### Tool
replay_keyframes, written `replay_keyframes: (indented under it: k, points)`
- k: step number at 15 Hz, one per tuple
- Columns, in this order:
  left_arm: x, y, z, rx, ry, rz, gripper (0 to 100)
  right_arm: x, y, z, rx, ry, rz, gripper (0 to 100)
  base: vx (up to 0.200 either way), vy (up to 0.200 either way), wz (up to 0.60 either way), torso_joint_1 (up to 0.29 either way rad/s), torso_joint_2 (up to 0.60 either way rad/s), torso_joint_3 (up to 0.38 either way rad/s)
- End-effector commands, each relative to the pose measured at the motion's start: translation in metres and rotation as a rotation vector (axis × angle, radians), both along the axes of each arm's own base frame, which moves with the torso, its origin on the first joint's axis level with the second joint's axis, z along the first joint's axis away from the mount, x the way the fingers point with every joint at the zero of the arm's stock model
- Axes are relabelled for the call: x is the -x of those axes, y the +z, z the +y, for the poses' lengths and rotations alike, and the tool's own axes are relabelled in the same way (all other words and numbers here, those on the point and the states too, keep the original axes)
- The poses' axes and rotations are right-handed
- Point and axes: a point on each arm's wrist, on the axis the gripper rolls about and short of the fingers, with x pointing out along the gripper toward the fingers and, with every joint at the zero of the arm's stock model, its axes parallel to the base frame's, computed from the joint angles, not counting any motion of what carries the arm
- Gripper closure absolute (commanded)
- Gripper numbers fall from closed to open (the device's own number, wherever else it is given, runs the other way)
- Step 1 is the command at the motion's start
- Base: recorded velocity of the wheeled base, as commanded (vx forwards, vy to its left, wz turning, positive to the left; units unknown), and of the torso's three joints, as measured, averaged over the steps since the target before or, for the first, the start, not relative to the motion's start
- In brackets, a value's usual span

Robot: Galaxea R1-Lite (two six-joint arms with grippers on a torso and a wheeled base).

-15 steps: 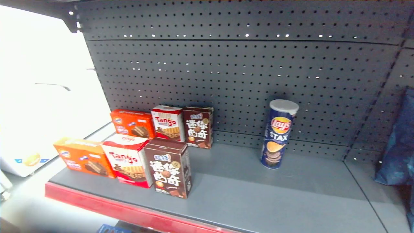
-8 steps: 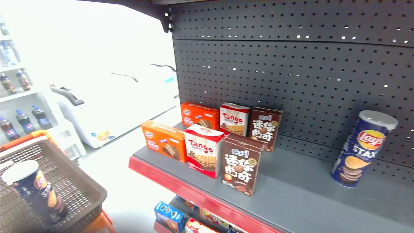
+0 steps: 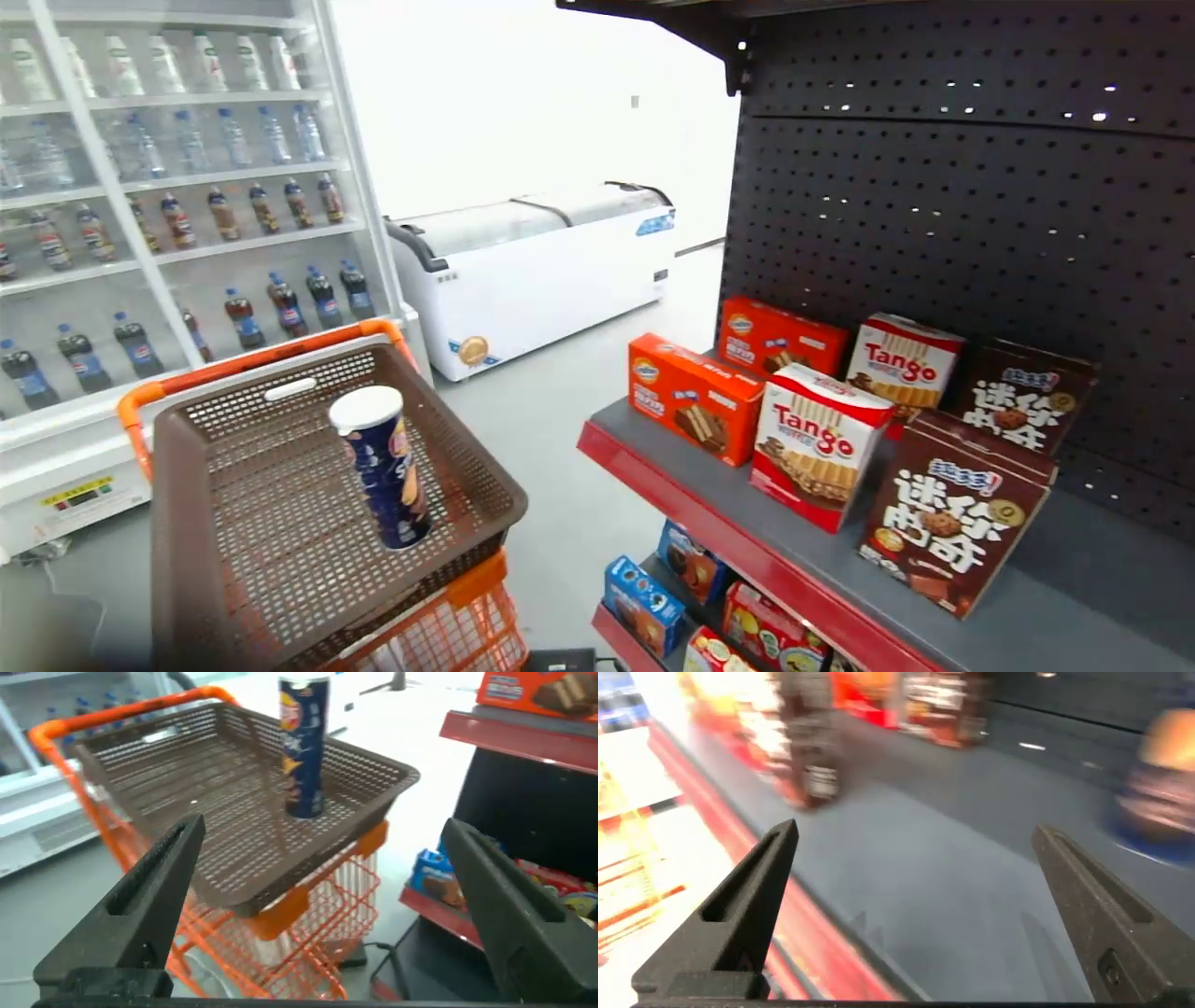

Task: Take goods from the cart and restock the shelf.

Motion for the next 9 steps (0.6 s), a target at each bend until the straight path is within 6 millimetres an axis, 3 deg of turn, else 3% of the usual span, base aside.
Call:
replay_keyframes:
  k: [1, 5, 6, 9]
  points:
    - [0.000, 0.000, 0.000, 0.000, 0.000, 0.000, 0, 0.000, 0.000, 0.000, 0.000, 0.000, -0.001, 0, 0.000, 0.000, 0.00, 0.000, 0.00, 0.000]
    - [0.002, 0.007, 0.000, -0.007, -0.005, -0.024, 0, 0.000, 0.000, 0.000, 0.001, 0.000, 0.001, 0, 0.000, 0.000, 0.00, 0.000, 0.00, 0.000]
    - [0.006, 0.026, 0.000, -0.028, -0.012, -0.047, 0, 0.000, 0.000, 0.000, 0.001, 0.000, 0.001, 0, 0.000, 0.000, 0.00, 0.000, 0.00, 0.000]
    - [-0.008, 0.067, 0.000, -0.034, -0.014, 0.079, 0, 0.000, 0.000, 0.000, 0.000, 0.000, -0.001, 0, 0.000, 0.000, 0.00, 0.000, 0.00, 0.000]
